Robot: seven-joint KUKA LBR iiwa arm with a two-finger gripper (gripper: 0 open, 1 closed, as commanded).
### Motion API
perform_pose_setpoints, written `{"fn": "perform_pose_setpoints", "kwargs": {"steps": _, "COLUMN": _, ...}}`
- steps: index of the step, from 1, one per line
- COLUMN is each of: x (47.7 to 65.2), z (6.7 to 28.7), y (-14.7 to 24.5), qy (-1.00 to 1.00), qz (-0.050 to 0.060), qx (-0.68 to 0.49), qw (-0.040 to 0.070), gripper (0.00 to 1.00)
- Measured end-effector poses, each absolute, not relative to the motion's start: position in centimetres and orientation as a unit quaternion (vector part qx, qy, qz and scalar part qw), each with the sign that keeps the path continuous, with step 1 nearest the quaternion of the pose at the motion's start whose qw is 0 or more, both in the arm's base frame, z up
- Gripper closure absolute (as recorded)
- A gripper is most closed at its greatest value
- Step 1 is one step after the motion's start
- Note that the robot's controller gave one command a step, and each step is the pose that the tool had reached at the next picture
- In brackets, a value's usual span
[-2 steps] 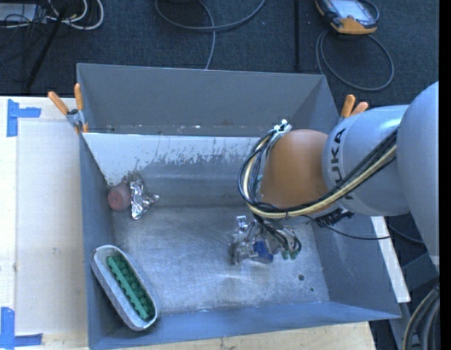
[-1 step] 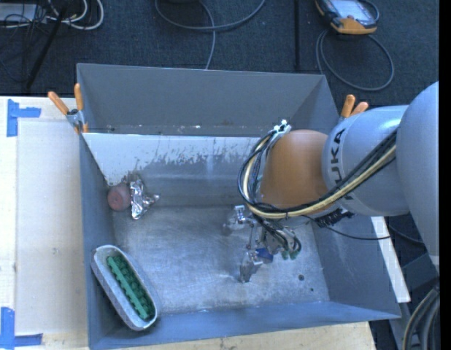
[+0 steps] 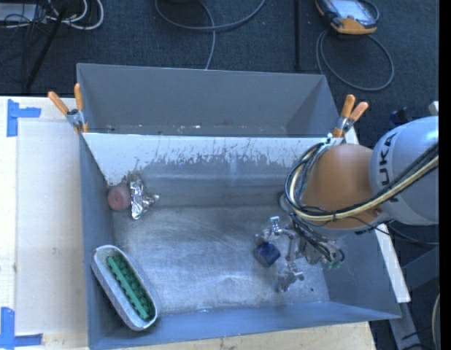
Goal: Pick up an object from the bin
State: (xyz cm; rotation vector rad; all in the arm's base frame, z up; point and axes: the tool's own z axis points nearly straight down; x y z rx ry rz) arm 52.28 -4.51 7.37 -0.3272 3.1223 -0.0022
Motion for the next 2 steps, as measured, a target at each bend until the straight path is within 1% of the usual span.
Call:
{"fn": "perform_pose_setpoints", "kwargs": {"steps": 1, "x": 52.3, "z": 7.4, "y": -4.2, "qy": 0.994, "qz": 0.0, "qx": -0.106, "qw": -0.001, "gripper": 1.0}}
{"fn": "perform_pose_setpoints", "kwargs": {"steps": 2, "x": 53.5, "z": 19.7, "y": -5.1, "qy": 0.963, "qz": -0.001, "qx": -0.271, "qw": 0.003, "gripper": 1.0}}
